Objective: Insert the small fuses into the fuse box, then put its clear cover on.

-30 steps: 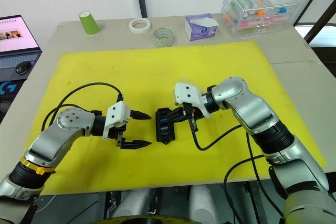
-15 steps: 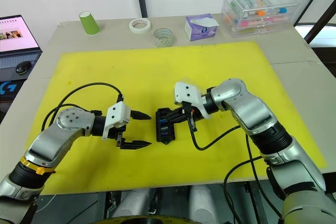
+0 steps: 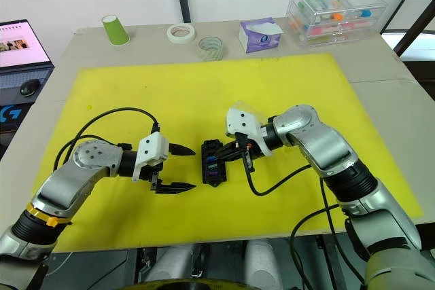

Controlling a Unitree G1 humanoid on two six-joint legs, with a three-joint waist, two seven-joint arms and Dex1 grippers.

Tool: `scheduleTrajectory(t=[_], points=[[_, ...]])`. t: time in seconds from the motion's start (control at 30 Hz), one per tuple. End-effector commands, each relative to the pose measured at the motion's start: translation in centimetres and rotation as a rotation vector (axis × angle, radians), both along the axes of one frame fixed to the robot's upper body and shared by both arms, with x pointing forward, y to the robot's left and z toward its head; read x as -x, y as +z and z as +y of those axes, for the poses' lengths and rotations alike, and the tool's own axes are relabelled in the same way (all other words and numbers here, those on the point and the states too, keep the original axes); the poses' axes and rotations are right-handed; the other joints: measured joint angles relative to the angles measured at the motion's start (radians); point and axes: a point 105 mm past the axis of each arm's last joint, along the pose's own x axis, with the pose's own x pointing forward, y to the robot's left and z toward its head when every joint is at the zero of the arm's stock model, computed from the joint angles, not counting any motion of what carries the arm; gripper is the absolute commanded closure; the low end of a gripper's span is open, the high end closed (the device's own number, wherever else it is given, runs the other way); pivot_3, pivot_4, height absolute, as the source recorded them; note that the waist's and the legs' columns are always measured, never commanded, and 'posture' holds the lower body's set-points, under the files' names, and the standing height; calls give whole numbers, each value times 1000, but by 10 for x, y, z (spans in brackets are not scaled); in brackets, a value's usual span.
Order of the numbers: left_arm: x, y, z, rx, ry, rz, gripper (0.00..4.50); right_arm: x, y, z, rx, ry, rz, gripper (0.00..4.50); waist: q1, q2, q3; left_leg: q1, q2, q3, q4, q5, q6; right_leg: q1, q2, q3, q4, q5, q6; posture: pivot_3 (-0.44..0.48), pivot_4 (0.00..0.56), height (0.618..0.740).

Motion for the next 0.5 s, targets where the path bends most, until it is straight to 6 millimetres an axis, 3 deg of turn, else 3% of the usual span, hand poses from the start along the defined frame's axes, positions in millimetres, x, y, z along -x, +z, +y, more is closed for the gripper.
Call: scheduleTrajectory(t=[0.03, 0.5], points=[[2, 6, -1, 11, -16, -38, 77, 1, 12, 3, -31, 13, -50, 4500, 0, 0, 0, 0, 0, 0, 0, 0, 0, 0, 0, 0, 0, 0, 0, 0, 150, 740], [2, 6, -1, 12, -17, -40, 77, 9, -1, 4, -18, 11, -18, 4500, 0, 0, 0, 0, 0, 0, 0, 0, 0, 0, 0, 0, 0, 0, 0, 0, 150, 740]])
